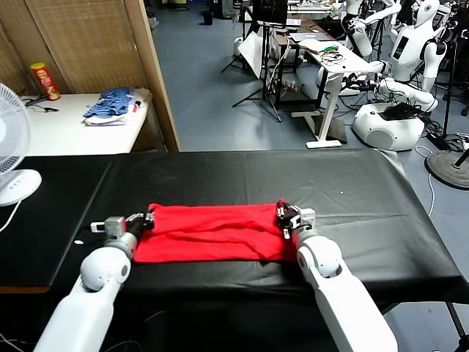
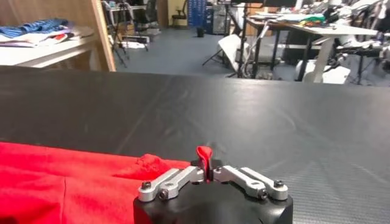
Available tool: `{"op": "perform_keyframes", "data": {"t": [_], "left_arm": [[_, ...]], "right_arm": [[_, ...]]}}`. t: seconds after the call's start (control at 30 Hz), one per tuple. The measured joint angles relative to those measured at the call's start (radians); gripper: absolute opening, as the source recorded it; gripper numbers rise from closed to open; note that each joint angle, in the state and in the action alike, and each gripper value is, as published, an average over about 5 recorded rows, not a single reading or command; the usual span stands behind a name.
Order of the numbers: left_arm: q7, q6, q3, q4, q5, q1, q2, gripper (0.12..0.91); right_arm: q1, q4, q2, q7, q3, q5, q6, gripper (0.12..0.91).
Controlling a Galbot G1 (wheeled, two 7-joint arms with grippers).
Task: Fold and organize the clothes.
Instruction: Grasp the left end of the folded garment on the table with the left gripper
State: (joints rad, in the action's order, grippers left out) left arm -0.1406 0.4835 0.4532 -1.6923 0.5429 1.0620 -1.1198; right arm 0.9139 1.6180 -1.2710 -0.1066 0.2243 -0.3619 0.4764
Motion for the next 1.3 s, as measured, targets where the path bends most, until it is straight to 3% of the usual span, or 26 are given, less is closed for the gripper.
{"op": "perform_keyframes", "data": {"t": [0.13,0.27,0.5,0.93,1.03,1.1,1.3], "left_arm": [[0.0,0.0,0.01,-0.016,0.019,0.007,0.011,0.609],[0.0,0.002,0.027,-0.04,0.055,0.022,0.028,0.771],[-0.001,0.014,0.074,-0.113,0.152,0.088,0.038,0.798],[0.007,-0.008,0.114,-0.19,0.1,0.252,-0.032,0.798],[0.01,-0.01,0.114,-0.187,0.094,0.262,-0.043,0.758],[0.012,-0.011,0.114,-0.186,0.092,0.263,-0.049,0.677],[0.012,-0.012,0.116,-0.166,0.116,0.252,-0.058,0.344]], "right_arm": [[0.023,0.047,0.026,0.002,0.012,-0.015,0.013,0.739],[0.052,0.104,0.054,-0.001,0.03,-0.037,0.031,0.793],[0.113,0.224,0.097,-0.006,0.066,-0.083,0.048,0.798],[0.212,0.395,0.153,0.003,0.127,-0.116,0.054,0.798],[0.218,0.41,0.155,0.004,0.136,-0.117,0.054,0.798],[0.222,0.42,0.156,0.006,0.14,-0.117,0.054,0.798],[0.236,0.444,0.156,0.01,0.154,-0.116,0.053,0.798]]}}
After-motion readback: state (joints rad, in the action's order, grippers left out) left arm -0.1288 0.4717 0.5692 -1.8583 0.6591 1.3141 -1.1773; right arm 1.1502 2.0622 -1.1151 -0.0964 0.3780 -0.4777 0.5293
